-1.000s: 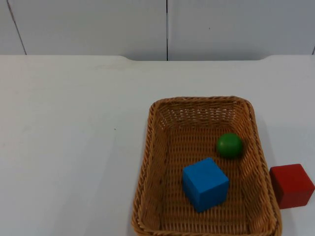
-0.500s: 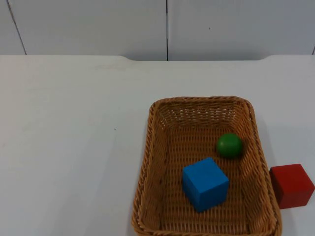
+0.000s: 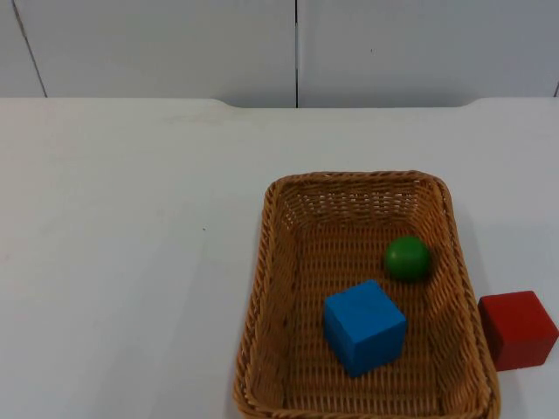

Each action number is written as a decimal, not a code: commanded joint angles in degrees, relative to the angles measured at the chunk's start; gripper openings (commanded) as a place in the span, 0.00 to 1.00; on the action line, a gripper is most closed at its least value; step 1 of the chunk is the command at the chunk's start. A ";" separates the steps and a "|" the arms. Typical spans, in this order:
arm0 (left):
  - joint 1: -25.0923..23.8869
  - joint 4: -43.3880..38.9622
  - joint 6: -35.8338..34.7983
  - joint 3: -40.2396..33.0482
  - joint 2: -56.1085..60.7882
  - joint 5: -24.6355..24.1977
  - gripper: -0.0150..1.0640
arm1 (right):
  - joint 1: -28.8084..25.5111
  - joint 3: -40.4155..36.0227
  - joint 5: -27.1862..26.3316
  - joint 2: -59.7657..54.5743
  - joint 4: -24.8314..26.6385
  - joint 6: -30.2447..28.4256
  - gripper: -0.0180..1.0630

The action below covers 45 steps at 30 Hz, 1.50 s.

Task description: Place all geometric objects except the red cube into the basket.

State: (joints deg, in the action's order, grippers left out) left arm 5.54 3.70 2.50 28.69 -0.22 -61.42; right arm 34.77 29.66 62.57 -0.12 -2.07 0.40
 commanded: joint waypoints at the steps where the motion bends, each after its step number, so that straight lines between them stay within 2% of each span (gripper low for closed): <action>1: -0.23 -0.15 0.11 -0.33 0.22 -0.15 0.99 | 0.34 -0.13 -0.83 0.12 -0.39 0.26 0.99; 3: -0.23 -0.15 0.11 -0.33 0.22 -0.15 0.99 | -0.25 -0.13 -0.83 0.12 -0.39 0.26 0.99; 6: -0.23 -0.15 0.22 -0.33 0.22 -0.15 0.99 | -5.39 -0.13 -0.83 0.12 -0.39 0.26 0.99; 7: -0.23 -0.15 0.22 -0.33 0.22 -0.15 0.99 | -5.39 -0.13 -0.83 0.12 -0.39 0.26 0.99; 11: -0.23 -0.15 0.22 -0.33 0.22 -0.15 0.99 | -16.08 -0.13 -0.83 0.12 -0.39 0.26 0.99; 13: -0.23 -0.15 0.22 -0.33 0.22 -0.15 0.99 | -19.60 -0.13 -0.83 0.12 -0.39 0.26 0.99; 14: -0.23 -0.15 0.22 -0.33 0.22 -0.15 0.99 | -19.60 -0.13 -0.83 0.12 -0.39 0.26 0.99; 16: -0.23 -0.15 0.22 -0.33 0.22 -0.15 0.99 | -25.08 -0.13 -0.83 0.12 -0.39 0.26 0.99; 22: -0.23 -0.15 0.22 -0.33 0.22 -0.15 0.99 | -30.93 -0.13 -0.83 0.12 -0.39 0.26 0.99; 38: -0.49 -0.15 0.22 -0.33 0.22 -0.15 0.99 | -31.66 -0.13 -0.83 0.12 -0.39 0.26 0.99; 41: -2.42 -0.33 0.22 -0.33 0.22 -0.15 0.99 | -31.66 -0.13 -0.83 0.12 -0.39 0.26 0.99; 45: -8.07 -0.33 0.22 -0.33 0.22 -0.15 0.99 | -31.66 -0.13 -0.83 0.12 -0.39 0.26 0.99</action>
State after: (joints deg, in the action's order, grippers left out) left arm 0.09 3.61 2.63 28.69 -0.22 -61.42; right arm 3.55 29.66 62.38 -0.12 -2.12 0.40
